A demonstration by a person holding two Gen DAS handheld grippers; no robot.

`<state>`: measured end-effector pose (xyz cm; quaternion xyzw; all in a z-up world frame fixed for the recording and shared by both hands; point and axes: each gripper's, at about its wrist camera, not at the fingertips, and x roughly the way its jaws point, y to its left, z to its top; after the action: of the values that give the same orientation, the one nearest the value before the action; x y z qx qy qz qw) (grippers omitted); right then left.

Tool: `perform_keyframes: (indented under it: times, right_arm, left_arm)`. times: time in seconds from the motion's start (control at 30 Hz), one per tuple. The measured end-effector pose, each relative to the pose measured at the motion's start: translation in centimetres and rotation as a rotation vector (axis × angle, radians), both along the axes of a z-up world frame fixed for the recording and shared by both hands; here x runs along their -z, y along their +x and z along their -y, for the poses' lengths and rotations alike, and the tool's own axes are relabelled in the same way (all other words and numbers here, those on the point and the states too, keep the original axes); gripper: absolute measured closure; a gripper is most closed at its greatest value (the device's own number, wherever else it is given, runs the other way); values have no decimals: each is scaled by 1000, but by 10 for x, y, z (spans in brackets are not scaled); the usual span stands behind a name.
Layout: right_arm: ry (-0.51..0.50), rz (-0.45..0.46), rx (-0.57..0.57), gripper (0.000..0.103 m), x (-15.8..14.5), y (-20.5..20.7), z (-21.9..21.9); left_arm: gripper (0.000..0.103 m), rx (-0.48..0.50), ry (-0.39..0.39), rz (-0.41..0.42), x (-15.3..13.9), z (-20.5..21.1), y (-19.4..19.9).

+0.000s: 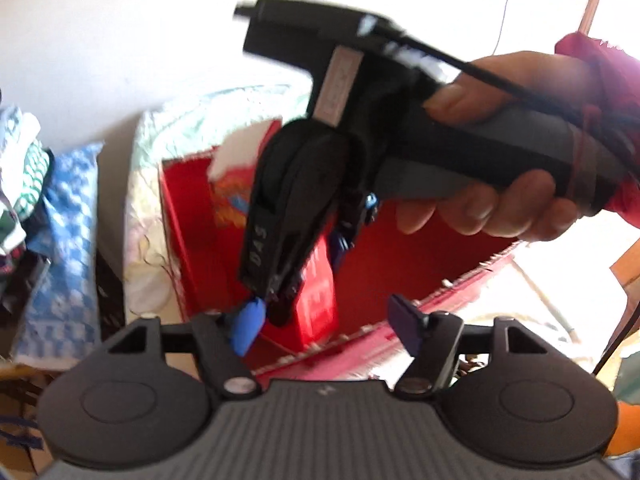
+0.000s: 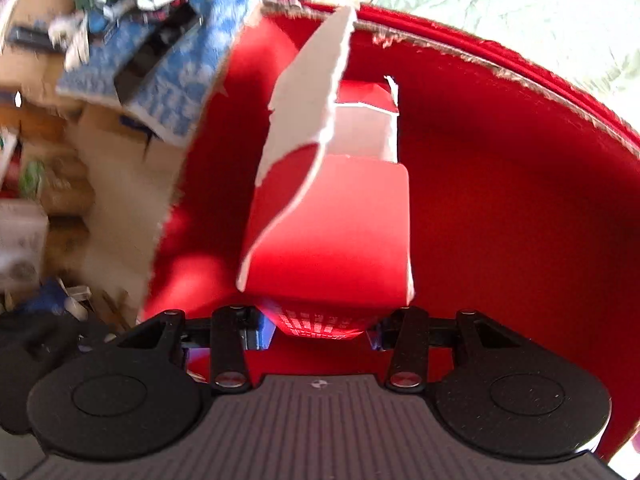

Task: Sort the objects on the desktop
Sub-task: 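Lower the held red carton into the red box with the right gripper, then open the right gripper to release the carton and withdraw it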

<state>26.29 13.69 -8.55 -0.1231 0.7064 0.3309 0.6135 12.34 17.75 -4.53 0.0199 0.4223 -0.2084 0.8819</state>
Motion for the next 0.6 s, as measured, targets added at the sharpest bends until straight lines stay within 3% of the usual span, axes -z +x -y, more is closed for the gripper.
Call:
perform_keyframes:
  times: [0.1,0.27,0.33,0.53,0.6]
  right_arm:
    - [27,19,13,54,7,5,-3]
    - [93,205,21,26,-14,1,11]
    - [132,226,35,24,-20,-1,25]
    - [180,152,126,24,0,4,58]
    - [193,126,158,49,9,7,66]
  left_arm:
    - [29,-21,-9,-21,5,-6,9]
    - [29,-55,-38,-40,7,-16,22]
    - [29,-54,-38,-30,10,-20,27]
    - [29,-18,-19,3,11,-22,27]
    - [29,-12,-12,-2,10,-21,29]
